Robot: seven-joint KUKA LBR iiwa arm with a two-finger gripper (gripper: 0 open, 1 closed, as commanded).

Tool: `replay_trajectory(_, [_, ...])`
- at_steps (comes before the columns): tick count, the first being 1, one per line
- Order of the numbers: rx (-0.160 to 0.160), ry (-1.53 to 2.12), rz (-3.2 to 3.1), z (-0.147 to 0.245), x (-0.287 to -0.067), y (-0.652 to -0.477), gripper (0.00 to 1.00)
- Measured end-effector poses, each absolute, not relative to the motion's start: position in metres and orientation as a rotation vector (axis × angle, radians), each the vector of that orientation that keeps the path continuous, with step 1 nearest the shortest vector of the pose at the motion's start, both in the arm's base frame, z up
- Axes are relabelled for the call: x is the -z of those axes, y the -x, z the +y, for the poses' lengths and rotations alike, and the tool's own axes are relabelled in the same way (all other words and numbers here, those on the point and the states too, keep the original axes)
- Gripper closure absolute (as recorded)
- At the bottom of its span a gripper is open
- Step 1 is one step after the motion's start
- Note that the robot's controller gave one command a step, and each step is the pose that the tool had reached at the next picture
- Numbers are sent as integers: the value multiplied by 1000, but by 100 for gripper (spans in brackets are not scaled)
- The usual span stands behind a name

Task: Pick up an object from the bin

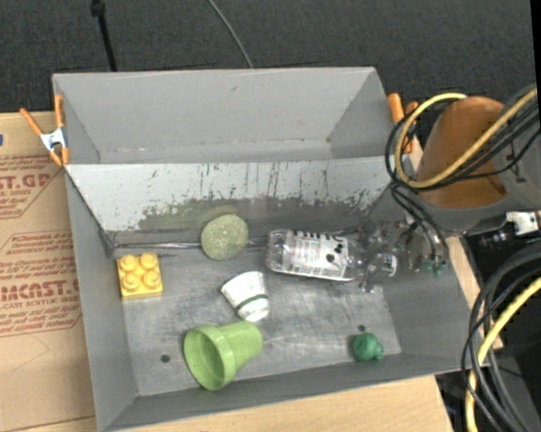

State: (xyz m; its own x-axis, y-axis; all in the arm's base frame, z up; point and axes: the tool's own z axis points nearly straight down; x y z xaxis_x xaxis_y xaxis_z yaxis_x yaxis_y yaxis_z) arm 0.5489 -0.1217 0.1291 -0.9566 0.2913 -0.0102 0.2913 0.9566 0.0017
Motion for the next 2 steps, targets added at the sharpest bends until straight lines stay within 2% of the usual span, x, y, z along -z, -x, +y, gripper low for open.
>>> replay_trajectory(1, [-1,-514,3108,-123,-160,-553,100])
replay_trajectory(2, [0,-485,3101,-131,-206,-563,100])
